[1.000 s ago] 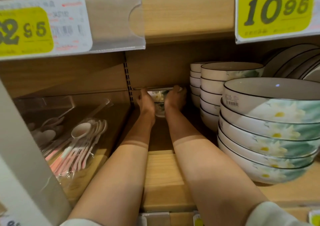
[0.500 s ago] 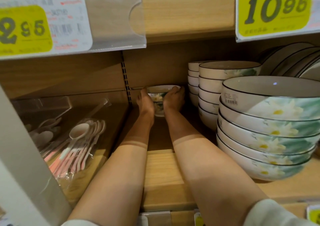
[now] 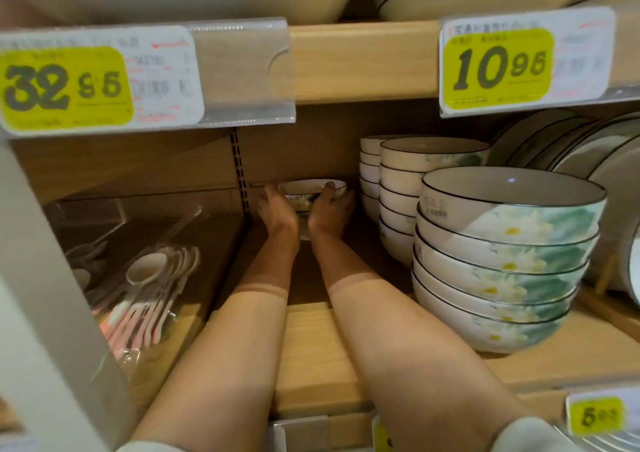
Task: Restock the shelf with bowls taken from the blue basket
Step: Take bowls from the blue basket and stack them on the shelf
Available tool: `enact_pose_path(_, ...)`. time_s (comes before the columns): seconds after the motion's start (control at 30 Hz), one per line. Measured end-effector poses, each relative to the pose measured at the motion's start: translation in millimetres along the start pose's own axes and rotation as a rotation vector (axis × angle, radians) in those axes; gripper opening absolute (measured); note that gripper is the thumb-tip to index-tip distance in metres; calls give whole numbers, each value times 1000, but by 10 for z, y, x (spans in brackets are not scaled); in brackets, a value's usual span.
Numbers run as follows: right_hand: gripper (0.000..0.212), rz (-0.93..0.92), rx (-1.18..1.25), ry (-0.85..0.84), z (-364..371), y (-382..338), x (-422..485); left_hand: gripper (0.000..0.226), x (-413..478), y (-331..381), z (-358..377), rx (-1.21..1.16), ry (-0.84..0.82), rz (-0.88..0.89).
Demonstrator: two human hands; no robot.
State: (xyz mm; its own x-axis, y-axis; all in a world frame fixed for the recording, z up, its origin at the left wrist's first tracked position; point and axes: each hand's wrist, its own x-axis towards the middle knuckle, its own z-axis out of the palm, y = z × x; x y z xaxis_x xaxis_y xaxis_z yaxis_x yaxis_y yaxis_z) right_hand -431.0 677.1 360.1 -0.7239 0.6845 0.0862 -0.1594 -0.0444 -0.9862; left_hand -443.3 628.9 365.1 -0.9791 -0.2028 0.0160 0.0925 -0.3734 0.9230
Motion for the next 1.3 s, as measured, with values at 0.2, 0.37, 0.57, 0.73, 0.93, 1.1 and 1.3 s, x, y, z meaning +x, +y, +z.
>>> enact_pose_path(0.2, 55, 157, -7, -99, -290, -245, -282, 67, -335, 154, -17, -47, 53, -101)
enact_pose_path(0.37, 46, 152, 21, -216, -559, -449, -627, 62, -714, 334, -204, -112, -93, -133)
enact_pose_path(0.57, 46, 280, 141, -356, -984, -745, -1179, 54, -1464, 630, -472, -8, -43, -122)
enact_pose_path(0.73, 43, 218, 132, -484, -1472, -719, -1704, 56, -2123, 707, -800, 173, -122, -51)
enact_pose_path(0.93, 35, 185, 107, -540, -2053, -553, -2173, 55, -3017, 726, -1173, 184, -132, 16)
enact_pose_path(1.1, 39, 295, 211, -637, -2381, -226, -2734, 56, -3711, 654, -1715, 177, -61, 35)
enact_pose_path(1.3, 41, 408, 160, -744, -2431, 275, -3386, 53, -4135, 525, -2530, 119, 148, 35)
